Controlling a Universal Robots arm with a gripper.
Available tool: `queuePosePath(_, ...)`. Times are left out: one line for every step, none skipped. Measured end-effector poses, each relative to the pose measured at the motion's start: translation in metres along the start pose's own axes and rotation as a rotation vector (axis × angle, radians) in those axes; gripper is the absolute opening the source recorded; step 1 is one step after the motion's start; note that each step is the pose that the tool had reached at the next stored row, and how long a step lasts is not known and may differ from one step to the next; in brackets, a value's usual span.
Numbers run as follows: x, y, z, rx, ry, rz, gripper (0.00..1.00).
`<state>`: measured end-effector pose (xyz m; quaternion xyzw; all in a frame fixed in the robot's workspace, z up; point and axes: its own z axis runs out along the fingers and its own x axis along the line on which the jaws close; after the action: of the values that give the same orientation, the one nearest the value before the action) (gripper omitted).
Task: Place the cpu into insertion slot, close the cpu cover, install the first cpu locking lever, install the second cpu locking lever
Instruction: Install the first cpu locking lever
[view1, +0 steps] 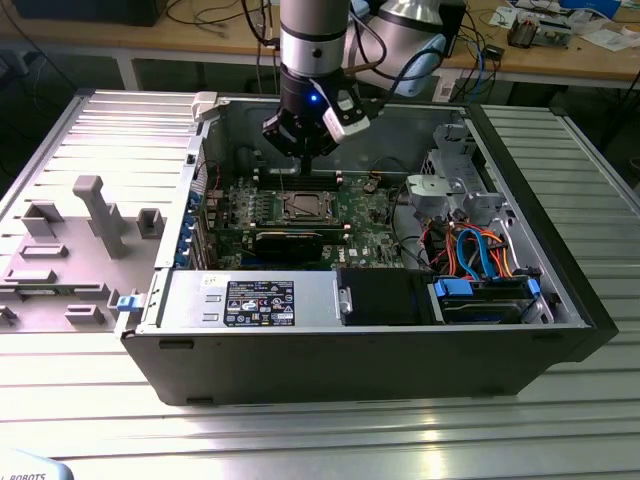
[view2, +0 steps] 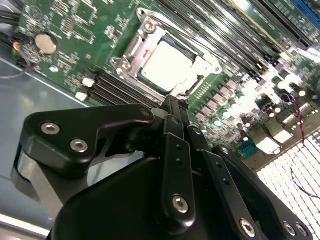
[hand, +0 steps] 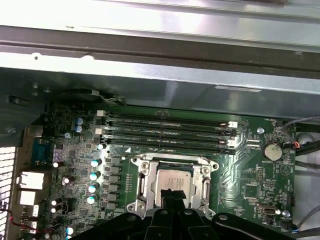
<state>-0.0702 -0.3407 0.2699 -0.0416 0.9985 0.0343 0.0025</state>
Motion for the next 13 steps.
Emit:
queuePosePath(0.0037,0.0003,0.0001,-0.0001,-0.0001,0.000,0.11)
queuePosePath(0.0055,0.0005,0.0001,-0.0001,-0.0002,0.000,0.11)
queuePosePath(0.0063,0.0006,0.0001,-0.0001,-0.0001,0.000,0.11)
queuePosePath(0.0072,0.0006,0.0000,0.0001,0.0000,0.000,0.11)
queuePosePath(0.0091,0.0007,0.0001,-0.0001,-0.0001,0.000,0.11)
queuePosePath(0.0105,0.0009,0.0000,0.0000,0.0000,0.000,0.11)
queuePosePath(0.0122,0.0010,0.0001,0.0000,0.0000,0.000,0.11)
queuePosePath(0.0152,0.0012,0.0002,0.0000,0.0000,0.000,0.11)
queuePosePath(0.0177,0.0015,0.0002,0.0000,0.0000,0.000,0.11)
queuePosePath(0.0211,0.0017,0.0003,0.0000,0.0000,0.000,0.11)
queuePosePath(0.0283,0.0023,0.0006,0.0000,0.0000,0.000,0.11)
queuePosePath(0.0319,0.0026,0.0008,0.0001,-0.0004,0.000,0.11)
queuePosePath(0.0356,0.0030,0.0012,0.0001,-0.0009,0.000,0.11)
